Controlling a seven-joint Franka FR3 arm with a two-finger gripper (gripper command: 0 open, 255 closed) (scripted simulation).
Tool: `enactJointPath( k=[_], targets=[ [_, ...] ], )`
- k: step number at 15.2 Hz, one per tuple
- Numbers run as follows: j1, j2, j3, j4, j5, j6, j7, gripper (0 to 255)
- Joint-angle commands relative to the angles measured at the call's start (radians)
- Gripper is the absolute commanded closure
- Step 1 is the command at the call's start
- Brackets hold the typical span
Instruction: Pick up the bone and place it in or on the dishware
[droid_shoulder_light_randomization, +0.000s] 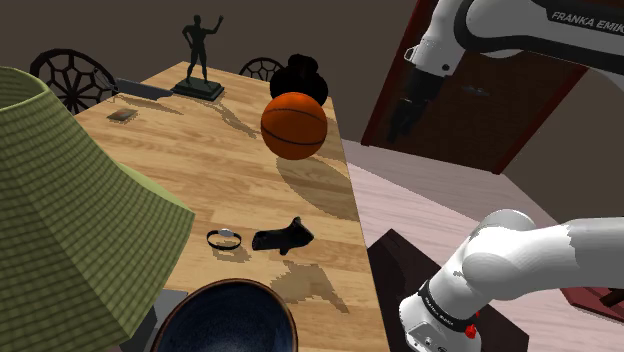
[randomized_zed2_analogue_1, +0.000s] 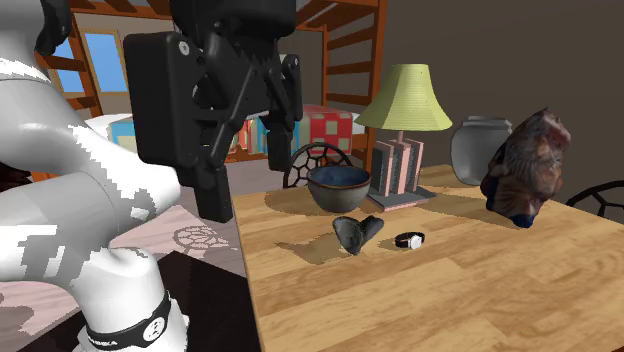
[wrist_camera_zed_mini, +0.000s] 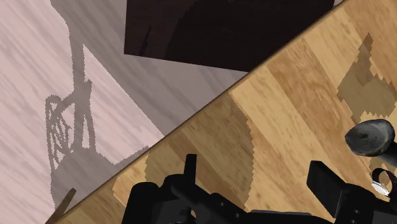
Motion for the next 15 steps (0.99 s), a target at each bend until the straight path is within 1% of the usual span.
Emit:
enactJointPath(
  k=[1,8,15],
  targets=[
    [0.000,0.000,0.000,0.000,0.000,0.000,0.000,0],
    [0.083,0.054,0.112,-0.078,0.080,0.152,0.052,0],
    [0.165,0.157,0.228,-0.110,0.146,0.312,0.101,0]
  ],
)
